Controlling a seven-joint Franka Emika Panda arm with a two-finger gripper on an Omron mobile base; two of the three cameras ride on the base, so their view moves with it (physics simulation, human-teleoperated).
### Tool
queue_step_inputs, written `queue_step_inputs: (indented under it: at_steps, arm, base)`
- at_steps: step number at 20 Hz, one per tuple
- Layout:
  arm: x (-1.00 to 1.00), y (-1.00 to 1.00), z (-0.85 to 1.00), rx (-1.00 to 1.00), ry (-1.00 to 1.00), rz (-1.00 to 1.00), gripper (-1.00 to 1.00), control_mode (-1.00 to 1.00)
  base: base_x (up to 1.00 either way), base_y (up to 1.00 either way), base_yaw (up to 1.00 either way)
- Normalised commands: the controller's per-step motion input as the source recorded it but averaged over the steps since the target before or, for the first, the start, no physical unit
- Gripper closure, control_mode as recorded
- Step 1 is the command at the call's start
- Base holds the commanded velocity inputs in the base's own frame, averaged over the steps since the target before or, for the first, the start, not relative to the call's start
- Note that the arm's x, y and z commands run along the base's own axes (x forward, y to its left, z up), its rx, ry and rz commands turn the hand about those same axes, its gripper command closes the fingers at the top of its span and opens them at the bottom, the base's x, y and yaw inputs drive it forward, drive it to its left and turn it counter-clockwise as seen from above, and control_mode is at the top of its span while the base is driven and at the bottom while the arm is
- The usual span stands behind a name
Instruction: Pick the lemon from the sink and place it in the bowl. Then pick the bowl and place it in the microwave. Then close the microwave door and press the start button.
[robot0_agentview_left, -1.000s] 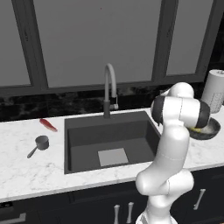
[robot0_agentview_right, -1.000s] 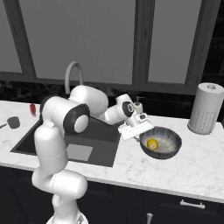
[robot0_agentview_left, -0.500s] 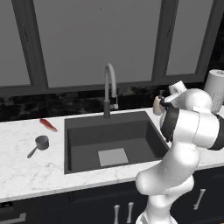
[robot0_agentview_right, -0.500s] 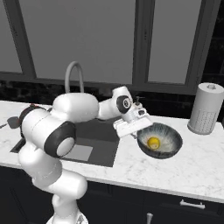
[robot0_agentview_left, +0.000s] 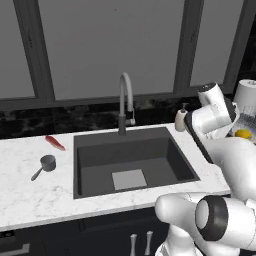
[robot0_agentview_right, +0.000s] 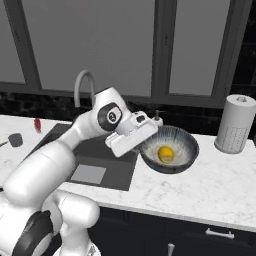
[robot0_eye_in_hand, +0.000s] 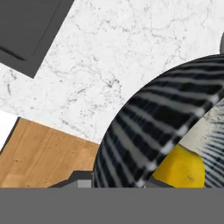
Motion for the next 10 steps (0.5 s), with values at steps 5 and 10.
queue_step_inputs:
  at_steps: [5,10]
  arm:
    - [-0.62,0.42,0.48,0.0,0.01,0.06,1.0,-1.0]
    - [-0.06,0.04,0.0,0.0,0.01,-0.01,1.0,-1.0]
  base:
    - [0.0,0.0,0.0]
    - [0.0,0.0,0.0]
